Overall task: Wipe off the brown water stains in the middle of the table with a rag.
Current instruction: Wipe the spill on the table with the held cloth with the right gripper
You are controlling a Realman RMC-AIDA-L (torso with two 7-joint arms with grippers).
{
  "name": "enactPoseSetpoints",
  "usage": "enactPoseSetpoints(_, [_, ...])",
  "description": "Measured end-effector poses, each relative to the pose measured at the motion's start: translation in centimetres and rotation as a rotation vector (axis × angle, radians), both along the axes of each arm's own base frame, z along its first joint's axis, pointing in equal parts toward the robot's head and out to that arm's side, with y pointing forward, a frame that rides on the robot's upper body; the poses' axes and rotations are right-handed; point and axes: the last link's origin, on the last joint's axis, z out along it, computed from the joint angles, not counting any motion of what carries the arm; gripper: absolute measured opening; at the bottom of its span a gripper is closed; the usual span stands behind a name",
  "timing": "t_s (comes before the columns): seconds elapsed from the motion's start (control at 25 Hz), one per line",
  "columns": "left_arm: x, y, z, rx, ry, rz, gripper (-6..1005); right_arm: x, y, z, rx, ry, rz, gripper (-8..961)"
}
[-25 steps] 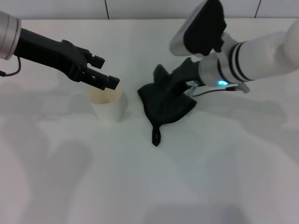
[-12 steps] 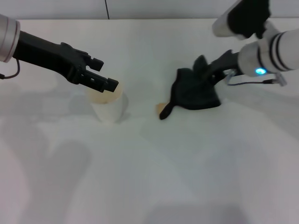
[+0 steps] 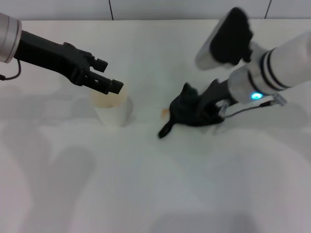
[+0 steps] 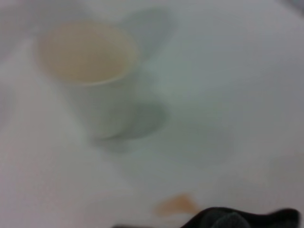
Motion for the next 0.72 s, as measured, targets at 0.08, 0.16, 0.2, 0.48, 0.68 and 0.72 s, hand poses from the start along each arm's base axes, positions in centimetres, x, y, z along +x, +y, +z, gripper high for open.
enactPoseSetpoints(0.08, [0.0, 0.0, 0.0, 0.002, 0.001, 0.0, 893, -0.5, -0.5, -0.3, -0.028, -0.007, 0.016, 21])
enactPoseSetpoints(0.16, [-0.1, 0.0, 0.0, 0.003, 0.002, 0.002, 893, -1.5, -1.6, -0.9, -0.079, -0.012, 0.053, 21])
enactPoseSetpoints(0.2, [-0.2, 0.0, 0.0, 0.004, 0.002, 0.003, 893, -1.9, -1.9, -1.0, -0.094, -0.012, 0.067, 21])
enactPoseSetpoints(0.48, [-0.1, 0.1, 0.1, 0.007, 0.003, -0.002, 893, -2.4, -2.2, -1.8, -0.095, -0.015, 0.11, 20])
enactPoseSetpoints(0.68, [0.0, 0.1, 0.1, 0.01, 0.001, -0.003, 893, -2.6, -1.6, -2.9, -0.032, 0.003, 0.148, 20])
enactPoseSetpoints(0.72, [0.0, 0.1, 0.1, 0.01, 0.001, -0.004, 893, -2.7, -1.4, -3.0, -0.021, 0.007, 0.156, 20])
